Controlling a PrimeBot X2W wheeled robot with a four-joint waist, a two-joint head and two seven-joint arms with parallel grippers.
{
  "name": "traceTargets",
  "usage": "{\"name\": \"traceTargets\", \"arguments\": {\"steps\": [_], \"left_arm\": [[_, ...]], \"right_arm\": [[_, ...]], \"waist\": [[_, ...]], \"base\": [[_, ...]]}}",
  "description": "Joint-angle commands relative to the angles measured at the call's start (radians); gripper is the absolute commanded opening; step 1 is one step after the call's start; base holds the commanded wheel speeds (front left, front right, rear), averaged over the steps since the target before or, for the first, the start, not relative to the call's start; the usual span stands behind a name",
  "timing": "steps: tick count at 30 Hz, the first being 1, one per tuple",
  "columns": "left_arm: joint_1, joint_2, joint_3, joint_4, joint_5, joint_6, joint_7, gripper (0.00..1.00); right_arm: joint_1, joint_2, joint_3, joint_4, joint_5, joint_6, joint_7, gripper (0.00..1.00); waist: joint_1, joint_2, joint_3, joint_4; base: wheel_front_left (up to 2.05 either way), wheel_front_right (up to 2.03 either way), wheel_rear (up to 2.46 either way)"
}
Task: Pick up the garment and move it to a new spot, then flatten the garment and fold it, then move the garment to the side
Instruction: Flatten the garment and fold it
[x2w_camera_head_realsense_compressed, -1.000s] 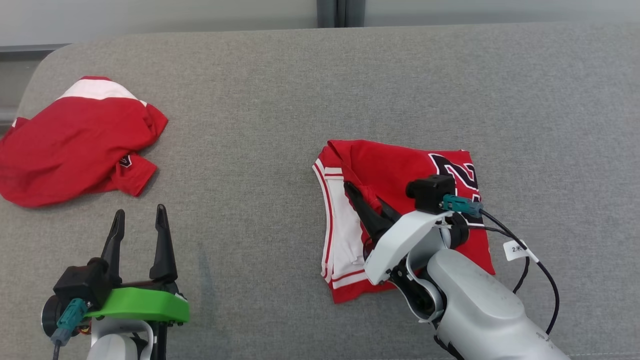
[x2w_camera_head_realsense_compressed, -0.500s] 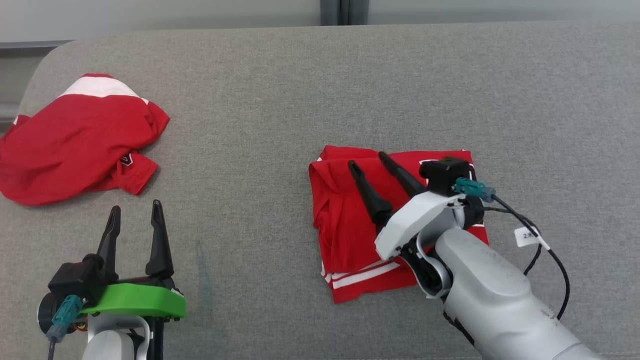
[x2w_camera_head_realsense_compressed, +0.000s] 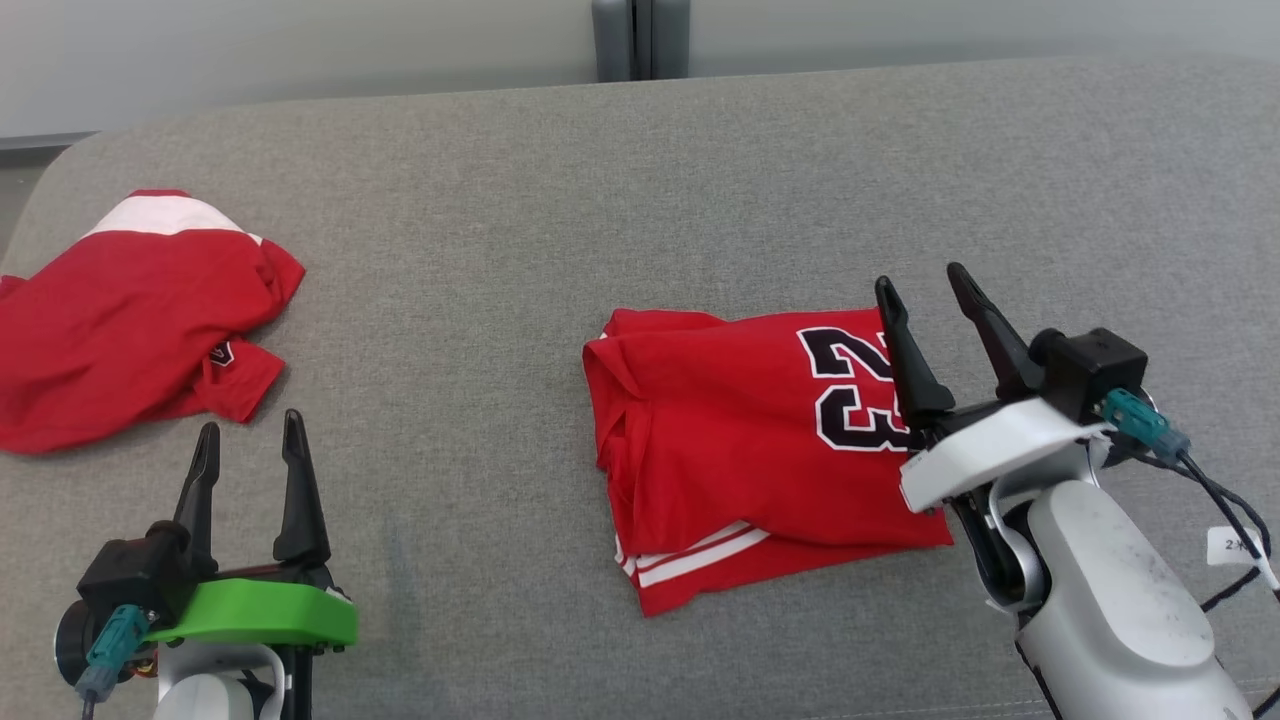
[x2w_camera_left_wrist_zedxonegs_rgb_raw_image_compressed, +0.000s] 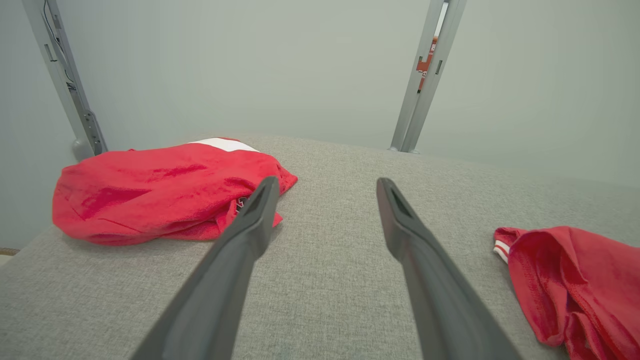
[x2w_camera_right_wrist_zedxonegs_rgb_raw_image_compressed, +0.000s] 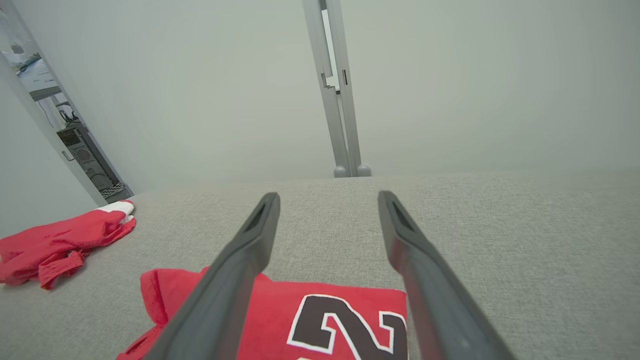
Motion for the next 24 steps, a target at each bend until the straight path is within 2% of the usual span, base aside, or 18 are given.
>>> {"name": "traceTargets", "arguments": {"steps": [1, 11, 24], "left_arm": [[0.013, 0.001, 0.003, -0.004, 0.004, -0.003, -0.003, 1.00], [0.034, 0.001, 0.019, -0.013, 0.018, -0.003, -0.003, 1.00], [0.071, 0.001, 0.025, -0.014, 0.027, -0.003, -0.003, 1.00]], "right_arm": [[0.035, -0.004, -0.014, -0.025, -0.016, 0.000, -0.003, 1.00], [0.218, 0.003, -0.096, -0.208, -0.100, 0.000, -0.003, 1.00], [0.381, 0.053, -0.162, -0.307, -0.128, 0.000, -0.003, 1.00]], "waist": [[0.0000, 0.0000, -0.007, -0.009], [0.0000, 0.0000, -0.027, -0.040], [0.0000, 0.0000, -0.076, -0.057]], "base": [[0.00, 0.00, 0.00], [0.00, 0.00, 0.00], [0.00, 0.00, 0.00]]}}
